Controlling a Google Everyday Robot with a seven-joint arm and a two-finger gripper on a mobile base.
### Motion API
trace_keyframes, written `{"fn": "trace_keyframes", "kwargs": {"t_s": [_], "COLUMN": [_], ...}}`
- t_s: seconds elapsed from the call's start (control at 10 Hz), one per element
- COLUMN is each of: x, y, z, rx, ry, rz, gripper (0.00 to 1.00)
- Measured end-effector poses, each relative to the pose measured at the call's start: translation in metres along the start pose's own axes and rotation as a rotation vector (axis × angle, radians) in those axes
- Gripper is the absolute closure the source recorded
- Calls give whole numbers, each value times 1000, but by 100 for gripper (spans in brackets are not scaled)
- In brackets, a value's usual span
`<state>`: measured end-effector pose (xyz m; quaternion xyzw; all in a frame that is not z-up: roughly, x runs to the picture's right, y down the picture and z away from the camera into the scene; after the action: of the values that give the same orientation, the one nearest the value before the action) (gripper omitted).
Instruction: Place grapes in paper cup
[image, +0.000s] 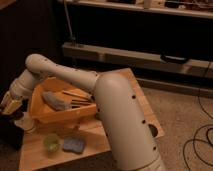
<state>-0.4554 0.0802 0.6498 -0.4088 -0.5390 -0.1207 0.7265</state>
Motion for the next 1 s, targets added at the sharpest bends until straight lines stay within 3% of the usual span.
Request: {"fn": "trace_keyframes", "kwargs": {"t_s": [0.4,0.8,1.0], "x": [10,17,19], "y": [3,-3,-6], "z": [17,21,22], "rx": [-45,-26,-17], "ry": [12,12,18], "rz": [6,22,30], "gripper": [100,100,94]}}
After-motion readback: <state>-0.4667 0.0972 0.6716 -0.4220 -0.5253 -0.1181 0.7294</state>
